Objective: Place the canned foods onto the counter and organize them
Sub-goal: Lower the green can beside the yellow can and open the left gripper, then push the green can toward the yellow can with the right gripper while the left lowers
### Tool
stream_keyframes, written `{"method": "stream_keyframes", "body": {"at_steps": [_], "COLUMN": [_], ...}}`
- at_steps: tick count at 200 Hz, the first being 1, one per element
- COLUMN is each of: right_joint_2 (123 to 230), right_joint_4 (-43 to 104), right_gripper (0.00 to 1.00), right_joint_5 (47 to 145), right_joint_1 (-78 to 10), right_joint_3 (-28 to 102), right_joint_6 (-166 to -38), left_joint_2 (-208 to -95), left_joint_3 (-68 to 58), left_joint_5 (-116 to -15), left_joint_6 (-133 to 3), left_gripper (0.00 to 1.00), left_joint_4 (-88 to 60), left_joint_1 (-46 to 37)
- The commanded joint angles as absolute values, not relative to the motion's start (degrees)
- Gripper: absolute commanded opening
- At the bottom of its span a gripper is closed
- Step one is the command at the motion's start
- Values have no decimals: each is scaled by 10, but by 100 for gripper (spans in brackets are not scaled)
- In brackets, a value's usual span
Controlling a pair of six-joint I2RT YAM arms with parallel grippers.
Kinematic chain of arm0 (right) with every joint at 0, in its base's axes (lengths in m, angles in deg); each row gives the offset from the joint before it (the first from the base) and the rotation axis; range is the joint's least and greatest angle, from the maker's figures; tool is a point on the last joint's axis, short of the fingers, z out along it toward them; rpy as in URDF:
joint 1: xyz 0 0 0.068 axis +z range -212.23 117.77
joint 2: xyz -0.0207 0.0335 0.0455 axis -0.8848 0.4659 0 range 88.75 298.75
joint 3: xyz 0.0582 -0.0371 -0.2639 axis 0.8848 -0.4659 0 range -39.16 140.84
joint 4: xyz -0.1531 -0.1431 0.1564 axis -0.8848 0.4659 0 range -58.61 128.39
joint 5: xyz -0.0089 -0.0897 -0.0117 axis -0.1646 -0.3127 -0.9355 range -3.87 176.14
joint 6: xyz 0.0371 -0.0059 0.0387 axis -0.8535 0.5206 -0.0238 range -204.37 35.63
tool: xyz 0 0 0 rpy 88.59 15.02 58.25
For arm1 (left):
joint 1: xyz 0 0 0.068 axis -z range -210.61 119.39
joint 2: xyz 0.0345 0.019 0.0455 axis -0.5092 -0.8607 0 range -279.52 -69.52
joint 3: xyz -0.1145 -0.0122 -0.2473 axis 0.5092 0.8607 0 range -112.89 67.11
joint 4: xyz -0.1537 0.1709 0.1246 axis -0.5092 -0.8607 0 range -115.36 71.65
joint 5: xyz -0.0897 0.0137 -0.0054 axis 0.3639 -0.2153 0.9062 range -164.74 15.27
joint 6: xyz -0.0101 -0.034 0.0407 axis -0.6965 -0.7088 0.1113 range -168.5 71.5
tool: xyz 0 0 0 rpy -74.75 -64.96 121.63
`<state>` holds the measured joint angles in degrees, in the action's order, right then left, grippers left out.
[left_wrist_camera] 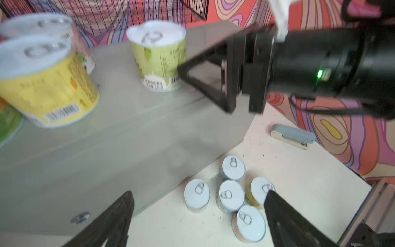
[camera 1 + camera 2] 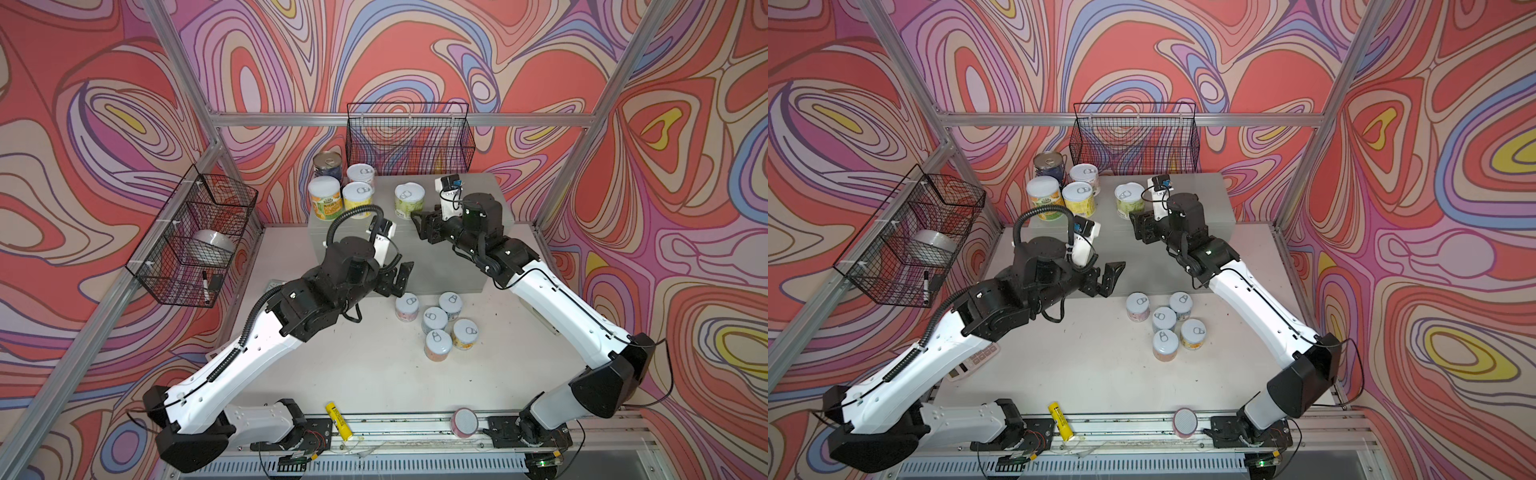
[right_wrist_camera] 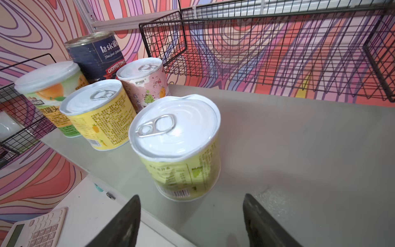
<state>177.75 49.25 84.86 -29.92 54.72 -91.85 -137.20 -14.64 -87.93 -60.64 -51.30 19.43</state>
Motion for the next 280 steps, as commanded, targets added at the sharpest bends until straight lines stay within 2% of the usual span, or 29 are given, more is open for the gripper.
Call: {"method": "stream_keyframes", "body": {"at_steps": [1, 48, 89, 172, 280], "right_joint_2": [1793, 1820, 1844, 1922, 1997], "right_joint_4": [503, 507, 506, 505, 503], "right_gripper": [77, 76, 72, 67, 67], "right_joint_5": [851, 857, 860, 873, 871], "right_joint_1": [-301, -301, -302, -301, -301], "right_joint_3": [572, 594, 615, 695, 773], "right_joint_6": [-909, -907, -899, -888, -891], "left_joint_2": [-1317, -1240, -1224, -1234, -1237], "left_joint_3": [-96, 15, 60, 95, 116], "left_joint_5": [-899, -913, -919, -924, -921], "left_joint_6": [-648, -681, -698, -702, -707], "left_gripper": [96, 95, 93, 92, 92], "left_joint_4": [-489, -476, -466, -441, -431], "left_joint_1": [204, 206, 205, 205, 206]}}
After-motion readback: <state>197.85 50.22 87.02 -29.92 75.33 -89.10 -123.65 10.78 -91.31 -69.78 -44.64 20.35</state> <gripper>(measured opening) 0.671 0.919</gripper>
